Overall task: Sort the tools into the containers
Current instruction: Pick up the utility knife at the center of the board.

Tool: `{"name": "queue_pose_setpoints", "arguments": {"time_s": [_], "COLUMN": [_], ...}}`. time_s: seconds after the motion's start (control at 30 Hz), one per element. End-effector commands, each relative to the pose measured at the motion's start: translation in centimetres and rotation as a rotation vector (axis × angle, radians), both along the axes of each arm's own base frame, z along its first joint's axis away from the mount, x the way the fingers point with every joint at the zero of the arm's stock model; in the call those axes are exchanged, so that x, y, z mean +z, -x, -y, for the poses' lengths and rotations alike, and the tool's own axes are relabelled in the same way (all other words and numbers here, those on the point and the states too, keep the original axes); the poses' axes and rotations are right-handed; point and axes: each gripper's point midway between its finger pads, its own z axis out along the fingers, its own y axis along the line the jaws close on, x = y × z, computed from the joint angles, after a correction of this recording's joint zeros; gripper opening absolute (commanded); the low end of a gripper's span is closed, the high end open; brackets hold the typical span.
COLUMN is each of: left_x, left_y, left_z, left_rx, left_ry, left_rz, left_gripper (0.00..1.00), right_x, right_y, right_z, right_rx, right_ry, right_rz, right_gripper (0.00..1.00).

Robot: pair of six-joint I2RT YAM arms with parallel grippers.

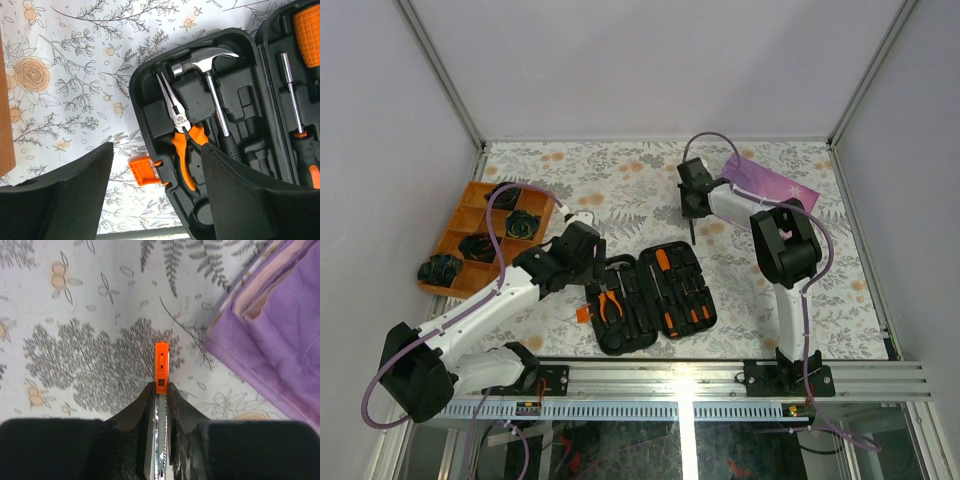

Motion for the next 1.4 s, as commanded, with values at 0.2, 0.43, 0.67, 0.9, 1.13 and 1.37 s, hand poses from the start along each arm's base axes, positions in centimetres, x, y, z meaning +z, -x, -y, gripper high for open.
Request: {"name": "queue_pose_setpoints", "arguments": {"time_s": [0.2,0.43,0.67,0.9,1.13,1.37], "left_x": [0.6,0.7,0.8,0.8,0.9,0.8], "left_y": [-0.6,-0.6,-0.5,-0.6,-0.5,-0.5], "left_z": [0.1,0.1,0.1,0.1,0.1,0.4], "left_rx": [0.013,0.014,0.012,0.011,0.011,0.004], "left_ry": [-0.006,-0.003,-0.001,-0.003,0.004,0.009], "left_rz": [0.025,0.025,0.030,0.028,0.033,0.027], "left_gripper": [0.69,0.69,0.69,0.69,0.69,0.69], "right_x": [6.6,9.7,12.6,13.9,13.8,13.7], "right_y": [0.9,2.9,6.5,9.7,11.5,14.9], "right_z": [0.6,1.2,1.3,0.7,1.0,-0.8], "right_rx": [0.182,0.260,0.329,0.404,0.401,0.501], "right_ry": [-0.005,-0.005,-0.082,-0.170,-0.196,-0.325], "right_rz": [0.195,0.274,0.337,0.337,0.294,0.216], "right_gripper": [0.12,0.12,0.12,0.13,0.13,0.13]}}
